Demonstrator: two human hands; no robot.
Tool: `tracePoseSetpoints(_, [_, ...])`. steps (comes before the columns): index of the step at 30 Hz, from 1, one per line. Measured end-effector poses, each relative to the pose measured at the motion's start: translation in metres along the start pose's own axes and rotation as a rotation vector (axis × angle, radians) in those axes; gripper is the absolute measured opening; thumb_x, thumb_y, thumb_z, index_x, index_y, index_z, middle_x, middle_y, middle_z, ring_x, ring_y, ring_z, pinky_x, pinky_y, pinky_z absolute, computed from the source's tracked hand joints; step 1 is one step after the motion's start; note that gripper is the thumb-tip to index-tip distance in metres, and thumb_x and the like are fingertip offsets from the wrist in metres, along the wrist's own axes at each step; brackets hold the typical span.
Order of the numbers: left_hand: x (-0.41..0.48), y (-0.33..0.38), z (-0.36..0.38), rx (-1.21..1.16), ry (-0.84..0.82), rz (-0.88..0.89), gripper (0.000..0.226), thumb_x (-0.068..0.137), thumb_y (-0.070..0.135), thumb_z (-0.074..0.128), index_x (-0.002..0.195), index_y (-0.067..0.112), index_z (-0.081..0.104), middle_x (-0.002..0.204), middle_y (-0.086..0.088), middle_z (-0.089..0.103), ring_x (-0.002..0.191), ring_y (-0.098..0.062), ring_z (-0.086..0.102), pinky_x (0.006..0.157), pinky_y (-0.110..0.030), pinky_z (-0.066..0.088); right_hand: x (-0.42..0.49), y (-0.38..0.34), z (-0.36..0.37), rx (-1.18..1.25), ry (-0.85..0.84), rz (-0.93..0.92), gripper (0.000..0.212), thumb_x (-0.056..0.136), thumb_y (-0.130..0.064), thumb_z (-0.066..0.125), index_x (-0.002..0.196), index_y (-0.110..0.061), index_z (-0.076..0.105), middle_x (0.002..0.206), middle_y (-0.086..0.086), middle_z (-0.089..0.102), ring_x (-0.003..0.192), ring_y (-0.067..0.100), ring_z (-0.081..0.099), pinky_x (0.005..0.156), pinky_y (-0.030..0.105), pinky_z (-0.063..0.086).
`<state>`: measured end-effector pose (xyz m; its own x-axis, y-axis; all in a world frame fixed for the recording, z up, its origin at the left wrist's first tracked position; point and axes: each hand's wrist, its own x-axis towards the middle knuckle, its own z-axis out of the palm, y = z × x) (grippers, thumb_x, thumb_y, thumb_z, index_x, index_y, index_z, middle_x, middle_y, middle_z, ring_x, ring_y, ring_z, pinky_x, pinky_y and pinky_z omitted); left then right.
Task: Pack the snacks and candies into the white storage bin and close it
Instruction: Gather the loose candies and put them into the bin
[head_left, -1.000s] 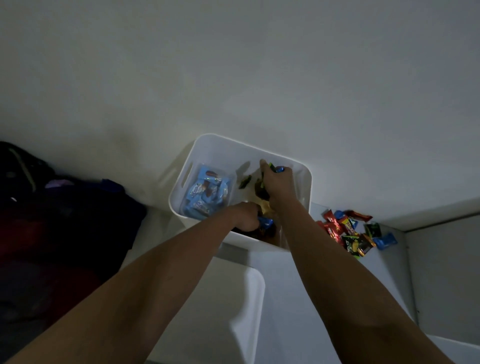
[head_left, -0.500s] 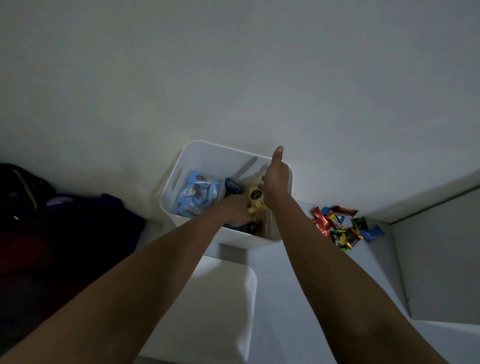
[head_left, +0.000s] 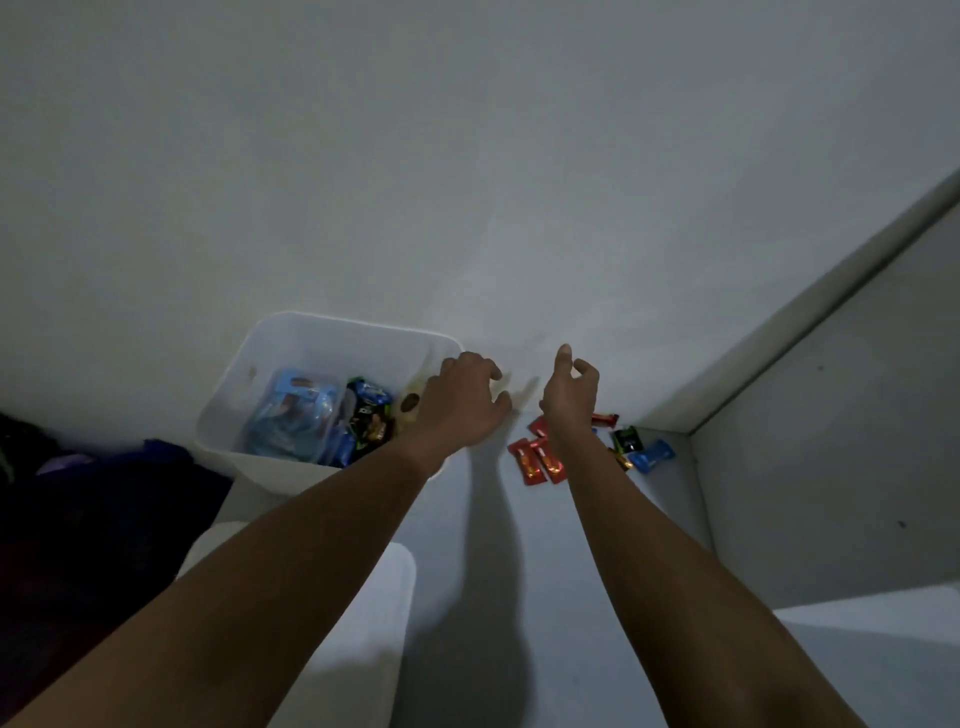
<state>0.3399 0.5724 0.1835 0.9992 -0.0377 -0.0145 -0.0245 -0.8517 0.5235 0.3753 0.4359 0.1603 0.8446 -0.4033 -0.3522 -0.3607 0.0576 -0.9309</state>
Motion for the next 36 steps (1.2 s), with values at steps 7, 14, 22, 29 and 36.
tracePoseSetpoints(7, [0.005, 0.045, 0.084, 0.03, -0.095, -0.006, 0.04, 0.09, 0.038, 0.058, 0.126, 0.02, 0.058, 0.132, -0.006, 0.054, 0.122, -0.026, 0.048, 0.098, -0.039, 0.044, 0.039, 0.035, -0.091, -0.127, 0.019, -0.014, 0.054, 0.101, -0.046, 0.045, 0.141, -0.01, 0.038, 0.121, 0.012, 0.057, 0.111, 0.025, 0.055, 0.095, 0.036, 0.045])
tracePoseSetpoints(14, [0.024, 0.034, 0.168, 0.109, -0.134, 0.001, 0.086, 0.072, 0.066, 0.055, 0.144, 0.022, 0.039, 0.138, -0.004, 0.052, 0.127, -0.029, 0.047, 0.101, -0.047, 0.044, 0.103, 0.104, -0.167, -0.516, 0.031, -0.178, 0.04, 0.095, -0.031, 0.061, 0.121, -0.001, 0.056, 0.116, 0.018, 0.06, 0.109, 0.032, 0.059, 0.087, 0.035, 0.047])
tracePoseSetpoints(22, [0.027, 0.015, 0.219, 0.236, -0.211, 0.177, 0.11, 0.074, 0.069, 0.058, 0.156, 0.03, -0.004, 0.166, -0.004, -0.004, 0.151, -0.033, -0.01, 0.116, -0.068, 0.002, 0.135, 0.152, -0.196, -0.854, -0.16, -0.368, 0.1, 0.074, -0.082, 0.052, 0.149, -0.025, 0.019, 0.157, 0.009, 0.021, 0.146, 0.035, 0.017, 0.118, 0.057, 0.018])
tracePoseSetpoints(29, [0.047, -0.001, 0.244, 0.226, -0.149, 0.239, 0.082, 0.088, 0.05, 0.053, 0.156, 0.021, 0.019, 0.164, -0.006, 0.016, 0.152, -0.029, 0.008, 0.115, -0.065, 0.013, 0.159, 0.165, -0.193, -0.947, -0.265, -0.414, 0.115, 0.06, -0.088, 0.058, 0.152, -0.03, 0.019, 0.161, 0.002, 0.01, 0.151, 0.029, 0.0, 0.118, 0.061, 0.009])
tracePoseSetpoints(36, [0.056, -0.011, 0.255, 0.306, -0.144, 0.257, 0.067, 0.094, 0.046, 0.046, 0.154, 0.024, 0.027, 0.144, 0.0, 0.045, 0.137, -0.03, 0.038, 0.111, -0.058, 0.026, 0.158, 0.167, -0.157, -1.044, -0.385, -0.578, 0.121, 0.055, -0.094, 0.058, 0.154, -0.037, 0.019, 0.163, 0.001, 0.008, 0.149, 0.037, 0.002, 0.116, 0.065, 0.004])
